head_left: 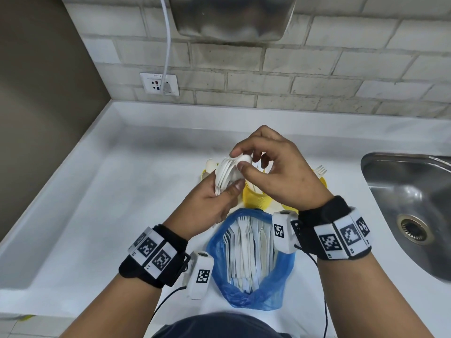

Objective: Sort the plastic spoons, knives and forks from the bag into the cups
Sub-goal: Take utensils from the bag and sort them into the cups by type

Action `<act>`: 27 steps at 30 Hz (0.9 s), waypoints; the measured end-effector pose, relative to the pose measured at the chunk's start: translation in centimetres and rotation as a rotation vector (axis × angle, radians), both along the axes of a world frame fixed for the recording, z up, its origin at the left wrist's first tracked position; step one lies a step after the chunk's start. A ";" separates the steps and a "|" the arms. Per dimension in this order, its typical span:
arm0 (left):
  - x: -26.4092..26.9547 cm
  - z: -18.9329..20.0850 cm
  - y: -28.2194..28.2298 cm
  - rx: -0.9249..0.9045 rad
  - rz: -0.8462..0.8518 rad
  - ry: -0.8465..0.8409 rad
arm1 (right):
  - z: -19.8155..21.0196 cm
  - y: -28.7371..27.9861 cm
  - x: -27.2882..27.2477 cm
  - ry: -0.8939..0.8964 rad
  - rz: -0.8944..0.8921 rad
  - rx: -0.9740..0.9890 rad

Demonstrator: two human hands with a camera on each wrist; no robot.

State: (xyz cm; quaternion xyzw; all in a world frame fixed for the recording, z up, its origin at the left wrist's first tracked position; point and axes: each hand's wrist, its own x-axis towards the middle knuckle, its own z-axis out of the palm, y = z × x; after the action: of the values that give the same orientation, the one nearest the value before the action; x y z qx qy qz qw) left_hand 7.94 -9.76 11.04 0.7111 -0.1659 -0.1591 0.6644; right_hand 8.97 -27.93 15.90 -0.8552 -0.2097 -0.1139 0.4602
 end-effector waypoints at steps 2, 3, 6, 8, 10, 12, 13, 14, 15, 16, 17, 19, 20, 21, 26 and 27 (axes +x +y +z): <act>0.0 0.0 0.1 -0.002 -0.015 0.002 | 0.0 -0.4 0.1 0.055 -0.016 0.020; 0.0 0.0 0.2 -0.002 -0.023 -0.002 | -0.1 -0.6 0.1 0.105 -0.025 0.044; -0.1 0.2 0.2 -0.007 -0.020 -0.010 | -0.5 -0.9 0.0 0.231 -0.036 0.156; -0.1 0.2 0.1 -0.023 -0.013 -0.003 | -0.9 -0.9 -0.1 0.285 -0.033 0.269; -0.1 0.2 0.2 -0.021 -0.008 -0.007 | -1.1 -0.8 -0.4 0.316 -0.015 0.379; -0.1 0.3 0.2 -0.002 -0.002 -0.036 | -1.3 -0.7 -0.7 0.323 0.008 0.444; -0.1 0.5 0.2 0.010 -0.001 -0.053 | -1.4 -0.7 -0.8 0.326 0.014 0.467; -0.2 0.6 0.1 0.019 -0.007 -0.073 | -1.5 -0.6 -0.9 0.329 0.015 0.486; -0.2 0.7 0.1 0.020 -0.017 -0.088 | -1.5 -0.4 -1.0 0.332 0.016 0.496; -0.2 0.6 0.0 0.025 -0.024 -0.099 | -1.5 -0.3 -1.1 0.330 0.015 0.500; -0.2 0.7 -0.1 0.035 -0.023 -0.104 | -1.5 -0.1 -1.2 0.326 0.015 0.500; -0.2 0.7 -0.1 0.048 -0.008 -0.095 | -1.5 0.0 -1.3 0.319 0.003 0.482; -0.2 0.7 -0.1 0.061 0.003 -0.089 | -1.6 0.0 -1.3 0.318 -0.006 0.476; -0.2 0.8 0.0 0.080 0.017 -0.085 | -1.6 -0.1 -1.3 0.323 -0.009 0.483; -0.1 0.9 0.0 0.176 0.018 -0.087 | -1.8 -0.4 -0.6 0.282 -0.056 0.341; -0.2 0.9 -0.1 0.179 0.000 -0.088 | -1.8 -0.4 -0.5 0.279 -0.032 0.302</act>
State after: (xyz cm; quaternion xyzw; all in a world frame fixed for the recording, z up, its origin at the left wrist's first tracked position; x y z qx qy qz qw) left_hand 7.78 -9.87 11.92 0.7740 -0.1801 -0.1417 0.5903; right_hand 8.48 -28.34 14.09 -0.7873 -0.1107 -0.0319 0.6058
